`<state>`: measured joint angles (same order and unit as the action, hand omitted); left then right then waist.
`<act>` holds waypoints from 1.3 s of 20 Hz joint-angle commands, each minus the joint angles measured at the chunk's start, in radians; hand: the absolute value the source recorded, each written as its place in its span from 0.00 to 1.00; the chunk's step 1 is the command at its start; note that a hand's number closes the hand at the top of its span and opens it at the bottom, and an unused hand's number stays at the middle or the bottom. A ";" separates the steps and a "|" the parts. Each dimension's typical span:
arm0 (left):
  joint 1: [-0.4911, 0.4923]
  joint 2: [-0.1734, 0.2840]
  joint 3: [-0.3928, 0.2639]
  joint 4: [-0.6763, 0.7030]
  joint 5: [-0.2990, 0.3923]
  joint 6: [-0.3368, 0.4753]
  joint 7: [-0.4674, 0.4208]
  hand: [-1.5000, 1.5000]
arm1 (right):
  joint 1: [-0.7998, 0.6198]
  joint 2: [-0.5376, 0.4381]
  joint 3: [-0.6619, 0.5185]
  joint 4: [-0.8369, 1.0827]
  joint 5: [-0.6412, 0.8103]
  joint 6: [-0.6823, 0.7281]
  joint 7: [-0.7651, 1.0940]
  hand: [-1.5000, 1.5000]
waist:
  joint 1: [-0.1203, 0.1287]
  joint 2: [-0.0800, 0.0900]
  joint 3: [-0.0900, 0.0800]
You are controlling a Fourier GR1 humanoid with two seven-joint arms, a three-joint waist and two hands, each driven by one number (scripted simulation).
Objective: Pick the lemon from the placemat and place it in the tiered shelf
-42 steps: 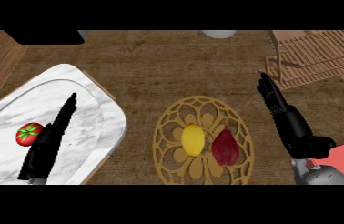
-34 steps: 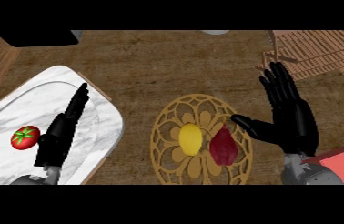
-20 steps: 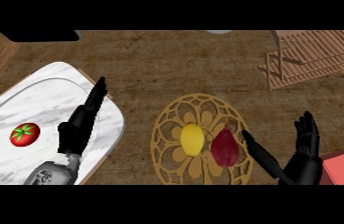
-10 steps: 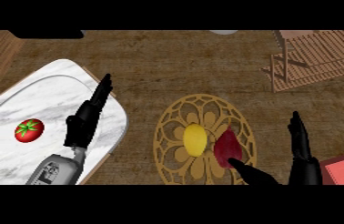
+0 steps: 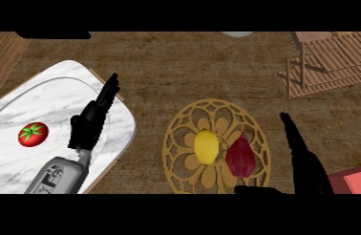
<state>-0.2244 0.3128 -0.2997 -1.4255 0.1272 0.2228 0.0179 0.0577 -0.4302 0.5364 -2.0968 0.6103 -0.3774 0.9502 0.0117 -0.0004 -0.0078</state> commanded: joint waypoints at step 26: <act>0.063 -0.033 0.020 -0.032 -0.047 -0.007 -0.021 0.50 | -0.341 0.429 0.131 0.117 0.354 0.470 0.537 0.00 | -0.005 -0.004 0.006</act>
<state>-0.2049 0.2737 -0.2795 -1.4261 0.0874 0.2175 0.0148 -0.2715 -0.0293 0.6249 -1.9820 0.9311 0.0656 1.2445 0.0019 -0.0033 -0.0018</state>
